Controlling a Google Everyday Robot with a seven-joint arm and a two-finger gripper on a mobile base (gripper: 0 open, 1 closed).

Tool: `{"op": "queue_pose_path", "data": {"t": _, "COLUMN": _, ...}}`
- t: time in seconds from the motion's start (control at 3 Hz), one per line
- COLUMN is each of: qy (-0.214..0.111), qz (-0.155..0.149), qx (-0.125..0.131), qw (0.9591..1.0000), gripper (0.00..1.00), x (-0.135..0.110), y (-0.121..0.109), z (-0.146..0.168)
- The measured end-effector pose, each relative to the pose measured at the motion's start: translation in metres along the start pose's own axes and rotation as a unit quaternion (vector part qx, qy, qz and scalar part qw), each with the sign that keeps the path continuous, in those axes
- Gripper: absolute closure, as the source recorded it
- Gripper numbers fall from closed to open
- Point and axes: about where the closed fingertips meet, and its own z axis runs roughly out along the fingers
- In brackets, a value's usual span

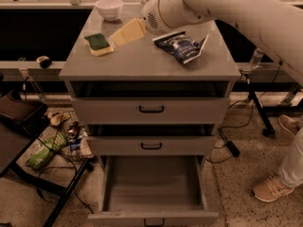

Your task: Place sponge into bottom drawer

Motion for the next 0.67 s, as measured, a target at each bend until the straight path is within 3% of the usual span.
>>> {"op": "queue_pose_path", "data": {"t": 0.67, "qy": -0.060, "qz": 0.010, "qx": -0.026, "qw": 0.9978, "gripper": 0.00, "x": -0.001, "y": -0.019, "z": 0.087}}
